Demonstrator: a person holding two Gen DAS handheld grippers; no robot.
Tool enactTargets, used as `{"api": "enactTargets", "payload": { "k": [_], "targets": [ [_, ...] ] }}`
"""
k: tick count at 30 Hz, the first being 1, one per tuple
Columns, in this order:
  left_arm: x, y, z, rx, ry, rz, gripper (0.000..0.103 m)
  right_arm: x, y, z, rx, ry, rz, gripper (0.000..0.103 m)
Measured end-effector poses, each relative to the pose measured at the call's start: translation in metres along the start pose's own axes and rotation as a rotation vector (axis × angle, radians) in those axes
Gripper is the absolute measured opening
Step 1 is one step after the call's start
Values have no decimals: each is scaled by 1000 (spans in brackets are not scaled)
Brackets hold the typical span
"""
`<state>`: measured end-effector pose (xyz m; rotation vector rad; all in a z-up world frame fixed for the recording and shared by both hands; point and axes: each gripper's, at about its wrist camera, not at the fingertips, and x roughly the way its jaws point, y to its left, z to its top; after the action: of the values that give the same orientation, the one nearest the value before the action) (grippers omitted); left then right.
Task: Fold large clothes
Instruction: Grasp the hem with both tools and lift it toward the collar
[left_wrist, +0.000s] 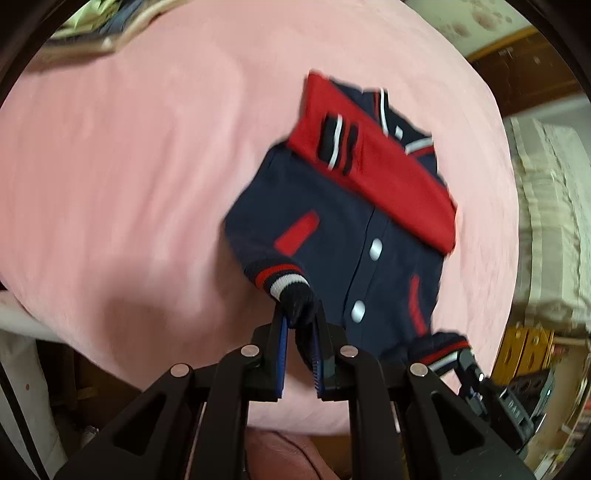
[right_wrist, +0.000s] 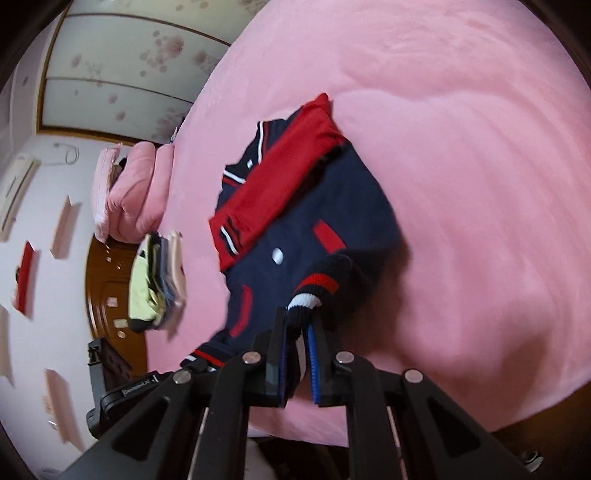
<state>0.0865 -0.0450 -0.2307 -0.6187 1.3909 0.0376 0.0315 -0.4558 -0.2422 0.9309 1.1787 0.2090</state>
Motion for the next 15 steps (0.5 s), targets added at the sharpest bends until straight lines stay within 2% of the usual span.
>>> {"api": "enactTargets", "payload": {
  "k": [2,5,9,15],
  "targets": [
    [-3,-10,18,-6,-23,-8,9,-1,7,21,-10,-15,29,9],
    [1,-26,54,0,-1,65,9,1,17,49,-28,-32,49,9],
    [6,-36,96,-16,-6,43,9,14,30,86,-60,-60,44,9],
    [21,-53,153,-9,-24,12,9,33,37,123,-1,-132,46,9]
  ]
}}
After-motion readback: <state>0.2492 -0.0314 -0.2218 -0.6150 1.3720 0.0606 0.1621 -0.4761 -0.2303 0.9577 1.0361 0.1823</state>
